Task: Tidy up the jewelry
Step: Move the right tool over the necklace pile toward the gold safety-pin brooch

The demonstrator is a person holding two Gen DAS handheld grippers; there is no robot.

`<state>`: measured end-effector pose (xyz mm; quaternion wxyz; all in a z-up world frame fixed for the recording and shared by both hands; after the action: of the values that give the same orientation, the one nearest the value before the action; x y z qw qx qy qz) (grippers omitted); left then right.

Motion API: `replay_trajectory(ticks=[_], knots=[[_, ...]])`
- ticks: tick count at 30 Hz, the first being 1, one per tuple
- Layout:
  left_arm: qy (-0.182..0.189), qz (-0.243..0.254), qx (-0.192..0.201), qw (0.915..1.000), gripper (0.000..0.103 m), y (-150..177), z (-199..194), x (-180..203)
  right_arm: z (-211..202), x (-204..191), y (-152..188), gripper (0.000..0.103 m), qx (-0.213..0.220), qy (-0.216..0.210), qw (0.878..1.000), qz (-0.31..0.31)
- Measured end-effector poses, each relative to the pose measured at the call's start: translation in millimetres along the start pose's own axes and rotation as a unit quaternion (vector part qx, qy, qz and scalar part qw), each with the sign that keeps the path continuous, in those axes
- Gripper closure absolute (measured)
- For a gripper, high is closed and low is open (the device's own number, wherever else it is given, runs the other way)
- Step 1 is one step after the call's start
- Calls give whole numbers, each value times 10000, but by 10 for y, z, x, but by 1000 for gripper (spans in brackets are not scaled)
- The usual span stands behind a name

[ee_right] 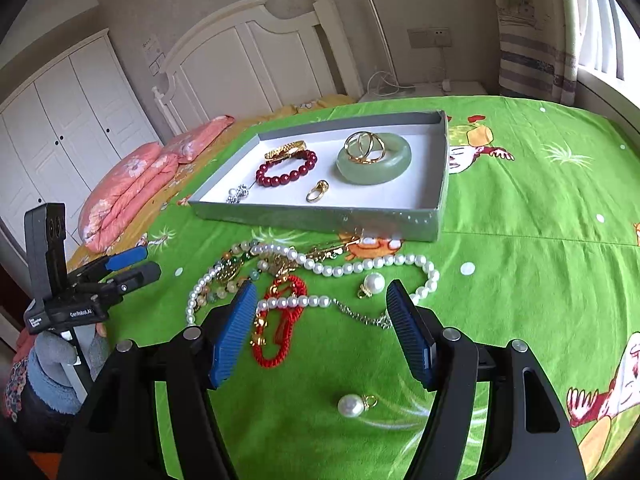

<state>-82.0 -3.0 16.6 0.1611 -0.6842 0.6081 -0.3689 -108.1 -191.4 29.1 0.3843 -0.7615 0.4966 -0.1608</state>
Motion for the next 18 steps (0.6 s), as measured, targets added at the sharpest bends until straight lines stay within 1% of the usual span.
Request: replay_trajectory(ticks=[4,6,9,11,15,18], knots=[[-85,-251,-55,9996,5,13,9,-84,-34,-159,70,38,-21,-10,9997,-260],[92,-616,-210,9978,5,-6,54,-211,-16,-235,97,37,-60,-14,9992,-399],[120,-1104,-250,9935,5,-30,70,-364,41,-286,90,38,-206,8,9985,-510],[162,-1093,-210,9937,5,-26,51,-361,80,-306,93,38,-299,-34,9979,-579],[149,-958,-252,9950,5,-22,67,-303,160,-350,93,38,-476,-89,9962,-722],[181,-1023,-271,9942,5,-29,73,-318,227,-389,86,38,-649,-101,9944,-829]])
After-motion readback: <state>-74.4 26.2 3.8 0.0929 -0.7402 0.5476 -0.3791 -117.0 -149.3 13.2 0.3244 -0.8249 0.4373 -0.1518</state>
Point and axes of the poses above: each gripper's, at about its wrist camera, not at the fingertips, and z roughly the way its jaws point, x to its right, y to its underside, the point moved 1 cm from there along z, roughly the way its jaws point, and after that the axes turned 14 degrees about -z, right-handed, at the moved point
